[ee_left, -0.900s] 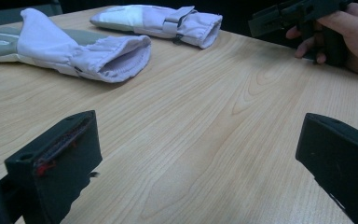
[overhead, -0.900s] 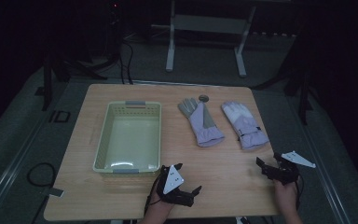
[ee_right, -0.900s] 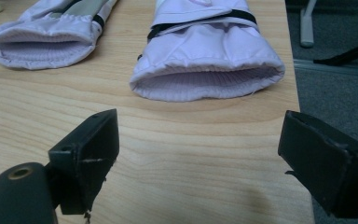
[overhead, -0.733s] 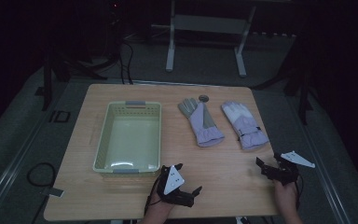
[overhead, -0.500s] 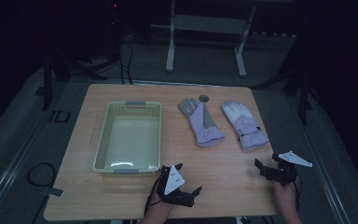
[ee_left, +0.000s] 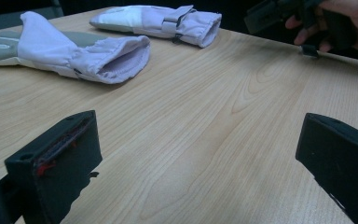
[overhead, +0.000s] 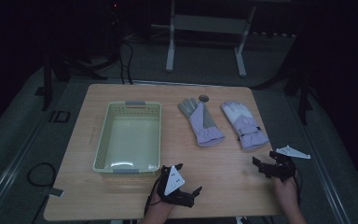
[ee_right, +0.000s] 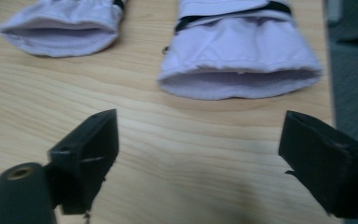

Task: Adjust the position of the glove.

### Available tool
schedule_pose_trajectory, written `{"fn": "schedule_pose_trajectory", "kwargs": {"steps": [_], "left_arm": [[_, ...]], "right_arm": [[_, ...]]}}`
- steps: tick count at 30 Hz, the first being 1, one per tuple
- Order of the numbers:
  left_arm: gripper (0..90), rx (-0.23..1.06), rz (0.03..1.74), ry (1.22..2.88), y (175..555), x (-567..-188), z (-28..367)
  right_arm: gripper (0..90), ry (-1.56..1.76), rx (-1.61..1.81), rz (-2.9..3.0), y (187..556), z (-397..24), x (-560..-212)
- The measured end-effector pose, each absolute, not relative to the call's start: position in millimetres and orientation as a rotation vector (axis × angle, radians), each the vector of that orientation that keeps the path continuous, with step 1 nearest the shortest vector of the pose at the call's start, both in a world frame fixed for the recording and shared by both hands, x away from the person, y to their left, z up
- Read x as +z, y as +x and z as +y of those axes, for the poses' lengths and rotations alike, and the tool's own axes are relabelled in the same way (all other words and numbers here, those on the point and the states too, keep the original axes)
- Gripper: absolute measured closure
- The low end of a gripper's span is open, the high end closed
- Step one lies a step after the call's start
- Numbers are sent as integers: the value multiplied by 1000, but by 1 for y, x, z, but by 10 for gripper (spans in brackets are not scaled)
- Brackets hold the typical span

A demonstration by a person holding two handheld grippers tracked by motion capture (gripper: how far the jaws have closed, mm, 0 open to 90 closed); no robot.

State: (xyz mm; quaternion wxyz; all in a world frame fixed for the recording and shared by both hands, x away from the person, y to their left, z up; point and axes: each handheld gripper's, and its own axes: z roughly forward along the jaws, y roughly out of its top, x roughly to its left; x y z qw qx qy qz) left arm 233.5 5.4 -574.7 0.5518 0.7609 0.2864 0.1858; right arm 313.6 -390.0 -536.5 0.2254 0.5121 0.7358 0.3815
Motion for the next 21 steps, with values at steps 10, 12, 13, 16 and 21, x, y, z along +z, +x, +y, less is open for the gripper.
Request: {"fn": "schedule_pose_trajectory", "kwargs": {"steps": [10,12,13,16,21], "left_arm": [[2,443,673,1802,233,-575,5],[2,441,676,1801,233,-575,5],[2,439,678,1800,234,-575,5],[2,438,678,1801,234,-575,5],[2,435,681,1799,234,-575,6]], "right_arm": [[140,1372,1039,2059,327,-374,-503],[132,1388,1033,2047,331,-370,-497],[126,1378,1048,2049,333,-369,-495],[117,1355,1085,2062,337,-364,-486],[131,1316,1089,2069,342,-355,-478]]}}
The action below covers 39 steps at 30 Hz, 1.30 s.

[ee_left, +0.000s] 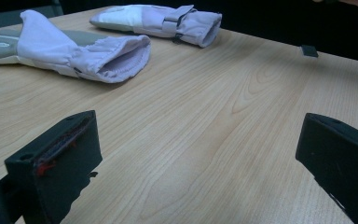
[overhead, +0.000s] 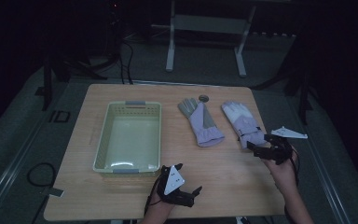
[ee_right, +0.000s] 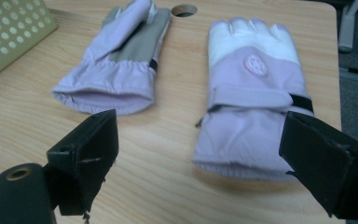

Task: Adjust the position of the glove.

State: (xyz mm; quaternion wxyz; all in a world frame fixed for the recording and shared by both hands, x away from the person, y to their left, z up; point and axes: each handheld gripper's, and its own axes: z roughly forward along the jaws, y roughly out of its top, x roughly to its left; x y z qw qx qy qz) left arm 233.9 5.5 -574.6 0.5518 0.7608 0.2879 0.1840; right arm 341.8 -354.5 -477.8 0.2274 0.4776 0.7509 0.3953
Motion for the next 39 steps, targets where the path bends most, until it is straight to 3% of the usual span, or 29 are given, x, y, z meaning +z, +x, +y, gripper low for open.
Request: {"fn": "schedule_pose_trajectory", "kwargs": {"steps": [12,14,26,39], "left_arm": [[2,432,684,1798,234,-575,5],[2,432,684,1798,234,-575,5],[2,427,683,1797,235,-575,6],[2,417,686,1791,235,-575,7]], "right_arm": [[171,1206,1089,2186,366,-314,-495],[215,1198,1092,2201,371,-309,-497],[220,1190,1200,2160,396,-281,-506],[289,1198,1149,2190,431,-250,-516]]}}
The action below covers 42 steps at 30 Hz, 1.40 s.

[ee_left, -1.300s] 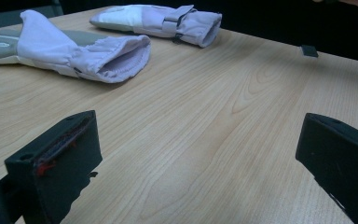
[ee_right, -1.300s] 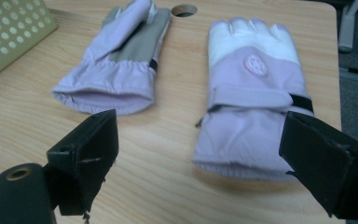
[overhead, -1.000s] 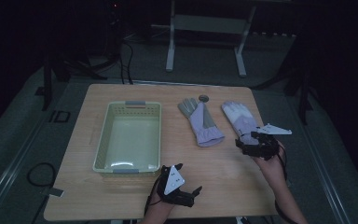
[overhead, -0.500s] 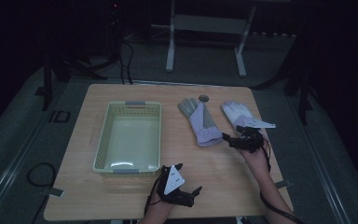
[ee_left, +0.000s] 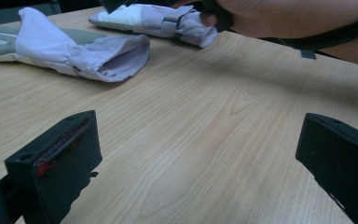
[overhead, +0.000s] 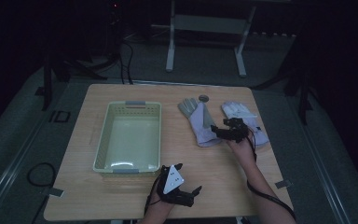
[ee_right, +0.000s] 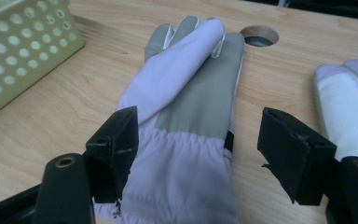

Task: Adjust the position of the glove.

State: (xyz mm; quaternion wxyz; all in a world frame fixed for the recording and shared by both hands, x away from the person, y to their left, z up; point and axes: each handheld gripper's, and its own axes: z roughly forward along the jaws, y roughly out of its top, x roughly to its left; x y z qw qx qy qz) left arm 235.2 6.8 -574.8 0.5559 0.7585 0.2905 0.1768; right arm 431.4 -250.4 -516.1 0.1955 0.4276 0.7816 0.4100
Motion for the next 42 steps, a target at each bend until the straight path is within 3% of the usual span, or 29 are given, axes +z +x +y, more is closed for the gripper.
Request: {"fn": "schedule_pose_trajectory", "kwargs": {"steps": [4,10,20,30,36,42], "left_arm": [[2,416,683,1793,235,-575,7],[2,416,680,1793,235,-575,7],[2,407,682,1790,235,-575,7],[2,409,684,1791,235,-575,7],[2,410,686,1791,235,-575,7],[2,407,691,1792,236,-575,7]], "right_arm": [[293,1200,1147,2191,441,-244,-521],[403,1163,1192,2155,452,-235,-527],[496,1153,1101,2227,476,-224,-543],[656,1126,1028,2294,479,-220,-559],[801,1139,987,2294,478,-216,-558],[875,1225,1042,2235,474,-214,-551]]}}
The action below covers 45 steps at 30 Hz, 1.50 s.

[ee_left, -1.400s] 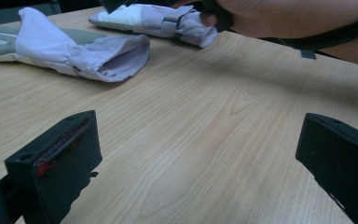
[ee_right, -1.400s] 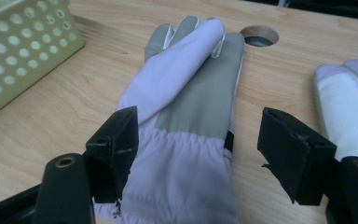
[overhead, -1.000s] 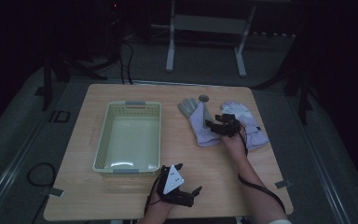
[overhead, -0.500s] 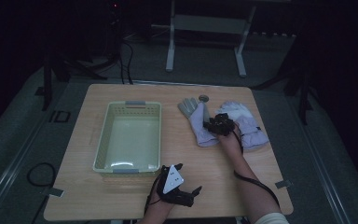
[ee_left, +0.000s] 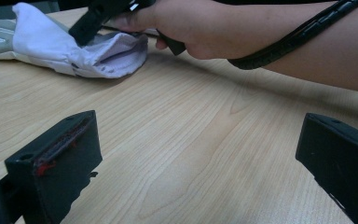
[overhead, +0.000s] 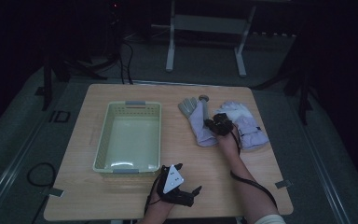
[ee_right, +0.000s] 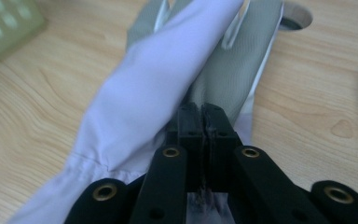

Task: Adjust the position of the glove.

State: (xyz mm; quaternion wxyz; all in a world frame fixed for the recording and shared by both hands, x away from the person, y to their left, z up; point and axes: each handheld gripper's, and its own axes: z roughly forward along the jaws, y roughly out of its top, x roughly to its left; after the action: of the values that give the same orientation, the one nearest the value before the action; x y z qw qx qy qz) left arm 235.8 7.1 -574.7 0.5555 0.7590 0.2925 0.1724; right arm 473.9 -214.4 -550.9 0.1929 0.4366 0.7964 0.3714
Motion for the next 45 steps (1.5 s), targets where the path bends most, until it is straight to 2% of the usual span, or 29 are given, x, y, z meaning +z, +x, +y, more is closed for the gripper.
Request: {"fn": "schedule_pose_trajectory", "kwargs": {"steps": [10,15,23,33,45], "left_arm": [[2,408,692,1791,236,-575,7],[2,413,694,1792,236,-575,7],[2,416,691,1796,235,-575,6],[2,419,691,1793,235,-575,6],[2,419,689,1796,235,-575,7]], "right_arm": [[878,1297,1236,2085,448,-216,-511],[877,1301,1297,2030,423,-218,-491],[877,1305,1343,1986,381,-218,-478],[877,1342,1255,1927,341,-209,-494],[877,1427,1237,1978,342,-204,-534]]}}
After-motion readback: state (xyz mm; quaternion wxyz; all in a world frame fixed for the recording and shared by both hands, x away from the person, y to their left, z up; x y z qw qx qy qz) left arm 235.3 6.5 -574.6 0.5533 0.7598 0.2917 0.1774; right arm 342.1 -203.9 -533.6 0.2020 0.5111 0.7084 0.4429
